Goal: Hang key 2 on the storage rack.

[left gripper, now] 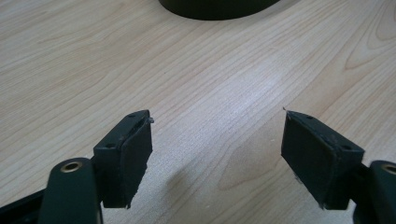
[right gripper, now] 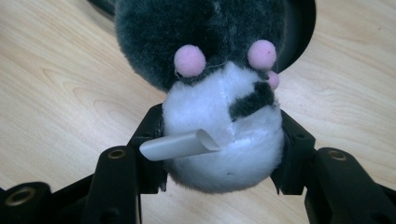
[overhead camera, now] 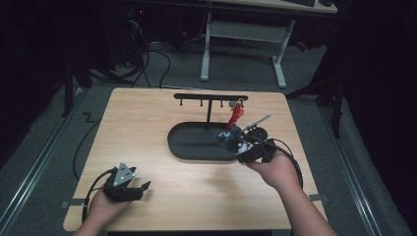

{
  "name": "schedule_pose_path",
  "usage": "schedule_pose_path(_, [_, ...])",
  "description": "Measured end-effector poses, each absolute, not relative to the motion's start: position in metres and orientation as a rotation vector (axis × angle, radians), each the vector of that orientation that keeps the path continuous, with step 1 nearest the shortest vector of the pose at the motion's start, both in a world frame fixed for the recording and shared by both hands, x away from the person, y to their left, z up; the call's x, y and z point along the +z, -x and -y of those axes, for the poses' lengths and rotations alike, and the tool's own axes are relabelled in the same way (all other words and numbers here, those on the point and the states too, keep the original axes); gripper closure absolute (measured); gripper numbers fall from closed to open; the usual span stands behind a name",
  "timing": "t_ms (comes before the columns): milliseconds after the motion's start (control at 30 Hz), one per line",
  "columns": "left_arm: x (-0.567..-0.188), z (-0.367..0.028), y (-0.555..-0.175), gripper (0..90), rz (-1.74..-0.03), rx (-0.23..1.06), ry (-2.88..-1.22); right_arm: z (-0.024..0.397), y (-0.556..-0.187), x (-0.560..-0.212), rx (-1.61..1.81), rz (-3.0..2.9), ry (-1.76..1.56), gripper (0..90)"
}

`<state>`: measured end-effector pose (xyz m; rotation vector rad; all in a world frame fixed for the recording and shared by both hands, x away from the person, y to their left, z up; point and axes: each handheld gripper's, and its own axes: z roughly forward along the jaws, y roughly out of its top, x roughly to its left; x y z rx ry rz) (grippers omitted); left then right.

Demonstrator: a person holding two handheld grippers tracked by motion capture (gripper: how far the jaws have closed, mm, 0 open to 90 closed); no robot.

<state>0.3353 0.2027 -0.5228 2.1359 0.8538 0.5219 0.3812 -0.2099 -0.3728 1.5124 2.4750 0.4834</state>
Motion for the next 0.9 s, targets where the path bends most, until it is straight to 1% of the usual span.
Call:
schedule_pose_path(400, [-0.525,-0.201,-0.335,25.0,-0.844,0.517,-2.152,0.204,-0.404,-0.344,0.488,-2.429,-1.516,47.5])
schedule_pose_path(900, [-0.524,-0.199,-0.338,25.0,-0.830,0.517,-2.148,0.199,-0.433,-0.322,0.509,-2.348,-1.563,47.6])
